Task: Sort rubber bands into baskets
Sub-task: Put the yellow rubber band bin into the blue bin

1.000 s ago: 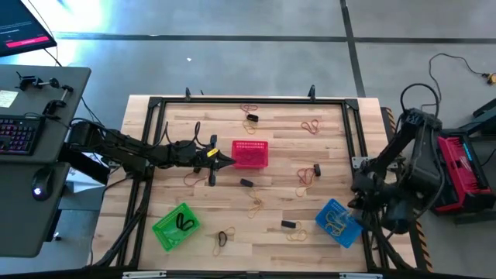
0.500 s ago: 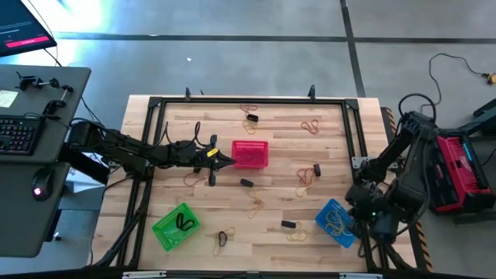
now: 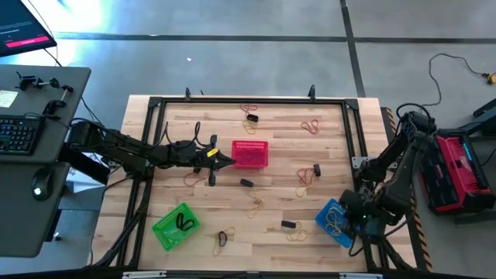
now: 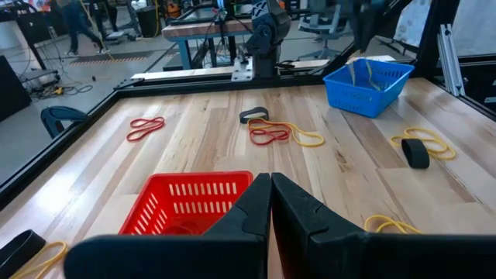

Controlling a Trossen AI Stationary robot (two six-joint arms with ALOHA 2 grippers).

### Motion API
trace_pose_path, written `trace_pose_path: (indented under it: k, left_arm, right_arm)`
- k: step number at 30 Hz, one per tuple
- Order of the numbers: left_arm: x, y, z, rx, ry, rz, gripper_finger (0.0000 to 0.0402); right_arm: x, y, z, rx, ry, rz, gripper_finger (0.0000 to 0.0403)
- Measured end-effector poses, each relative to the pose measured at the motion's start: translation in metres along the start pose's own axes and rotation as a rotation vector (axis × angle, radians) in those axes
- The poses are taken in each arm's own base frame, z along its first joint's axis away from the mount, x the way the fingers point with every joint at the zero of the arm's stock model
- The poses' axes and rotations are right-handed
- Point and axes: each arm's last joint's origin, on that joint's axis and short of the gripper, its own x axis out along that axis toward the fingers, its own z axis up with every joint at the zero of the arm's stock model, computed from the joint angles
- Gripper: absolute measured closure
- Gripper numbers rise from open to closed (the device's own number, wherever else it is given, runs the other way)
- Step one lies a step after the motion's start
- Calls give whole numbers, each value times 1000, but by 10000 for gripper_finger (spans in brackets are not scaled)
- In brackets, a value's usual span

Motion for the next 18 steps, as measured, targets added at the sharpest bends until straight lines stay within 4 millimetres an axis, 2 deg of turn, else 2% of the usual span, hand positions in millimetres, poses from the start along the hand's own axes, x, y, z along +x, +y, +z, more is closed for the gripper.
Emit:
trace_pose_path:
  k: [10,18]
  left_arm:
    - [0,0,0,0,-2,0,399]
    - [0,0,1,-8,-7,1,399]
  right_arm:
    - [42,-14,-5,61,16,27,403]
    - [52,-14,5,44,-2,9,403]
